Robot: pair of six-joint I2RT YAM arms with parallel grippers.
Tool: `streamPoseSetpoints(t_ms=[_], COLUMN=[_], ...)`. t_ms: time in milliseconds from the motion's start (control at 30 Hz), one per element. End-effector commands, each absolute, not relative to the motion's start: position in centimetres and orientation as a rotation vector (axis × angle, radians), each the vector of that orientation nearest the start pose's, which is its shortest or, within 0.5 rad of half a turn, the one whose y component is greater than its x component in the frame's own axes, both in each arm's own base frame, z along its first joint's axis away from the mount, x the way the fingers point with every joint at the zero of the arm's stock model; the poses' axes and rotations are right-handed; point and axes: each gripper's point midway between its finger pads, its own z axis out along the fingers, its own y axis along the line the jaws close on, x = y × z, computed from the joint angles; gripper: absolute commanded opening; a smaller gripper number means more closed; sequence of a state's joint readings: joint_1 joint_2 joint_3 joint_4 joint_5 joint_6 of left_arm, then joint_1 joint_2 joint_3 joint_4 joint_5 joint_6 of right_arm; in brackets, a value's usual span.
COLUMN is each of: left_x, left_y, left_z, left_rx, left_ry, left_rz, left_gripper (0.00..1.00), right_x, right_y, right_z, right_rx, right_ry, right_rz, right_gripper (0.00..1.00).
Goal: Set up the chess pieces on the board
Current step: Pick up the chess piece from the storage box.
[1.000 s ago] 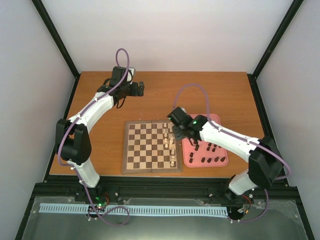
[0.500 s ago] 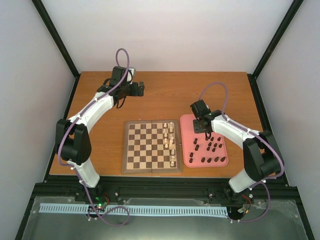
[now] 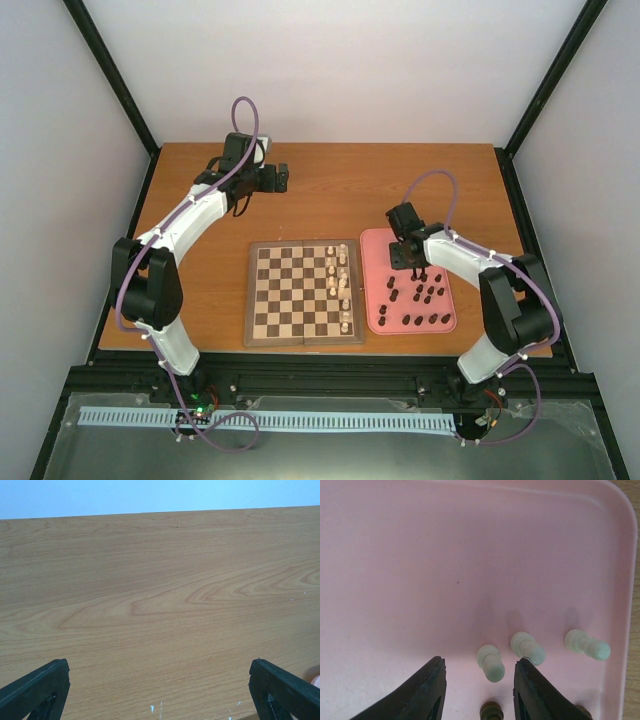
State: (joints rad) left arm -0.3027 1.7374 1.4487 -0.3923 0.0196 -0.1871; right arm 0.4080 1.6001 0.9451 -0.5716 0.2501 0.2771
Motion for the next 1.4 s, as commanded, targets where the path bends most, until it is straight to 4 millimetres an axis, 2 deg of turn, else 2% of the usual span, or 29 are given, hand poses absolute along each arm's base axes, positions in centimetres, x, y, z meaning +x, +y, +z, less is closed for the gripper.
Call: streamPoseSetpoints(t_ms=[0,500,633,900,1033,1133,1267,1367], left_x=[48.9,48.9,49.0,49.1,49.1,49.1,49.1,49.1], left_y=[-15.3,-15.3,-15.3,-15.3,-15.4,-15.3,-15.3,-15.2], left_z=[22.2,22.3,22.3,22.1,22.0,22.1,22.1,22.1], left_rx=[0.125,0.124,0.122,0.123,0.124,0.125,0.123,0.121], left_ry=[2.231,2.228,2.228,2.232,2.236,2.235,2.236,2.234], left_rz=[-0.297,-0.298,-0.296,-0.296,-0.294,-0.294,-0.289,-0.287], left_gripper=[1.00,1.00,1.00,1.00,1.00,1.00,1.00,1.00], right_x=[33.1,33.2,33.3,33.5,33.6,33.7,33.3,32.3], right_y=[9.3,8.9,8.9,8.8,9.1,10.1,12.7,15.6], right_z=[4.0,2.6,2.3,2.7,3.8,5.6,9.0,12.0], right_rx=[-0.107,-0.089,-0.089,-0.083,-0.085,-0.107,-0.188,-0.293], right_ry=[2.742,2.782,2.789,2.781,2.756,2.726,2.670,2.622], right_rz=[-0.168,-0.173,-0.173,-0.186,-0.149,-0.084,0.002,0.046], right_gripper=[0.39,0.34,0.29,0.12,0.09,0.08,0.08,0.08])
